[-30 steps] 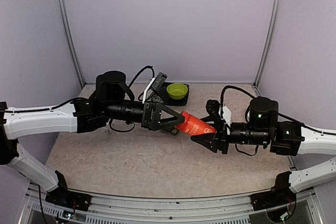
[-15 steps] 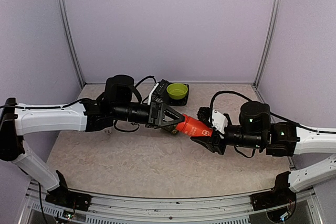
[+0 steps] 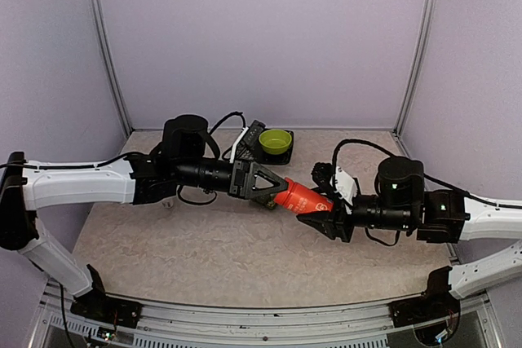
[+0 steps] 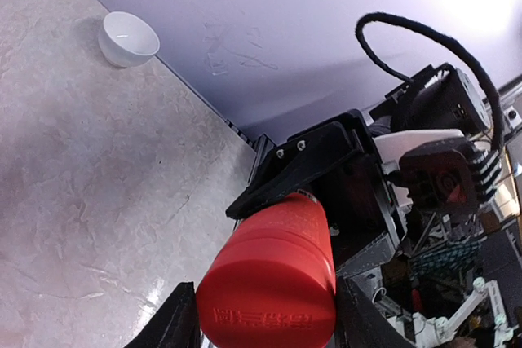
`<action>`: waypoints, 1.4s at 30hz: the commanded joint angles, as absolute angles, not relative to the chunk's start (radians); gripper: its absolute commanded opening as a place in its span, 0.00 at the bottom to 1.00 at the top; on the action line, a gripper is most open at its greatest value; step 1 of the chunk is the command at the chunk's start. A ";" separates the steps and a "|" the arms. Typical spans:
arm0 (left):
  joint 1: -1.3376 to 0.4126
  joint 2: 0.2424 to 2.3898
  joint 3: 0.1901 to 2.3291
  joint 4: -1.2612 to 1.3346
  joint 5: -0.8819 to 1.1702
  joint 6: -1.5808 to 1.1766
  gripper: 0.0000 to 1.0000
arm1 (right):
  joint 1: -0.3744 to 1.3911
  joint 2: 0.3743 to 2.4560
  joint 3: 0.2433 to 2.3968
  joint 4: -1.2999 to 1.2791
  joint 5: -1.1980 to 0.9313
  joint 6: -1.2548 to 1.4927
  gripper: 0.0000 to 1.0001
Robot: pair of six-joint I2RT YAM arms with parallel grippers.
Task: Sort the pills into containers
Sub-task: Screw the lid of the pill bottle onto the pill bottle.
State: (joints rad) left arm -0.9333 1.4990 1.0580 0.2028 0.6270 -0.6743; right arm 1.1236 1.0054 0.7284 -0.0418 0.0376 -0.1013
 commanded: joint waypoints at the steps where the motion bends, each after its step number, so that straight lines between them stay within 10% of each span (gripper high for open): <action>1: -0.987 1.472 1.111 0.227 0.717 -0.474 0.43 | 1.132 0.973 0.730 0.044 -0.123 0.080 0.16; 11: -1.020 1.401 1.081 0.250 0.765 -0.307 0.43 | 1.132 0.943 0.707 0.085 -0.257 0.281 0.16; 19: -0.961 1.409 1.074 0.302 0.708 -0.585 0.98 | 1.132 0.933 0.729 -0.004 -0.179 0.146 0.16; 33: -0.959 1.481 1.114 0.122 0.616 -0.679 0.99 | 1.132 0.952 0.749 -0.041 -0.018 -0.038 0.16; 42: -0.959 1.499 1.095 0.210 0.672 -0.698 0.78 | 1.133 0.968 0.733 -0.021 -0.030 -0.058 0.16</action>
